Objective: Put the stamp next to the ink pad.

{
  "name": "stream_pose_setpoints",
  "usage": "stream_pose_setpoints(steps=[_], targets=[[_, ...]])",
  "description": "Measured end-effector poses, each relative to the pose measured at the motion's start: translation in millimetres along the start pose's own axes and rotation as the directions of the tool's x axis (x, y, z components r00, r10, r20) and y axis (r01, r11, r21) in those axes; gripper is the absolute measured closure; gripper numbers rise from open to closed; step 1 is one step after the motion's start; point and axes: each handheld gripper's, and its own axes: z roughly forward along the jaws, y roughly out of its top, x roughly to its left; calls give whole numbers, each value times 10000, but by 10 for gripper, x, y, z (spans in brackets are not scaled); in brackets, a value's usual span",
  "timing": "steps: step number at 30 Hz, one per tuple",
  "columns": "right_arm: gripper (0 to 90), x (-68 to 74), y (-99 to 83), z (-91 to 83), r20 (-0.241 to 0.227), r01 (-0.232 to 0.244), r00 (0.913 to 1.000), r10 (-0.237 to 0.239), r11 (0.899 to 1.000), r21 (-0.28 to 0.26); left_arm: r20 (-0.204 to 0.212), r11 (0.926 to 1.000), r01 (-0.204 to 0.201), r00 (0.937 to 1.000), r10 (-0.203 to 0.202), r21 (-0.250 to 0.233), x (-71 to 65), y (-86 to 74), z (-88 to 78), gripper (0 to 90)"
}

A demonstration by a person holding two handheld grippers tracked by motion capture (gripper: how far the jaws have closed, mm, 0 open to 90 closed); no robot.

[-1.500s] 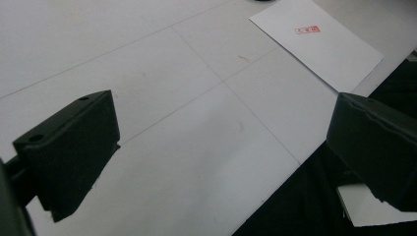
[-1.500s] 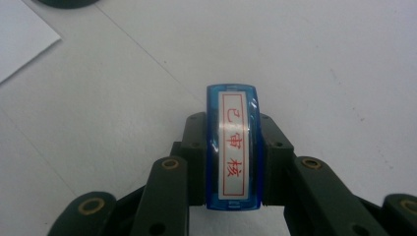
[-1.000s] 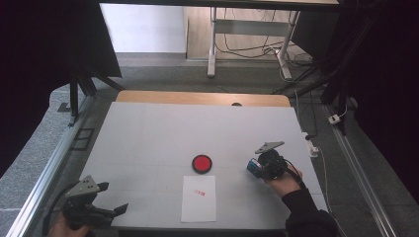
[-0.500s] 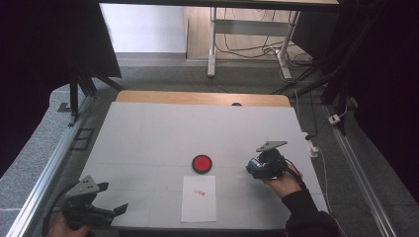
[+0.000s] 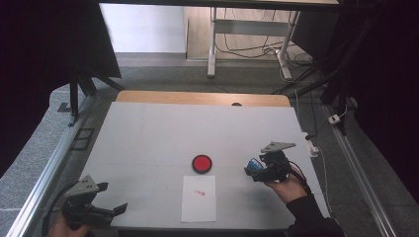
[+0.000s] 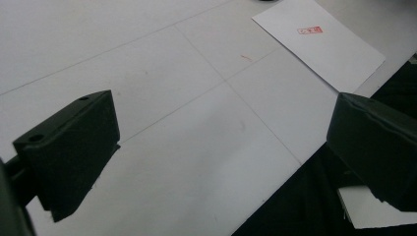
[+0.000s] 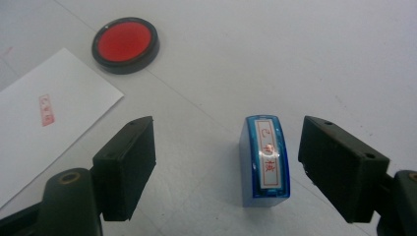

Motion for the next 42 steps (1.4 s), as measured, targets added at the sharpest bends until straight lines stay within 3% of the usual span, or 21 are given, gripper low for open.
stream_pose_setpoints(steps=[15, 31, 42], targets=[[106, 181, -76, -271, 42, 186, 9998, -184, 9978, -630, 1, 10000, 51, 10000, -51, 6, 4, 2, 2, 0], [1, 223, -333, -577, 230, -346, 9990, 377, 9918, -1232, -55, 9997, 221, 9997, -221, -74, 15, -2, -7, 0], [0, 230, -593, -742, 908, -871, 9907, 1009, 9856, -1446, -126, 9996, 292, 9995, -293, -47, 24, -14, -21, 0]])
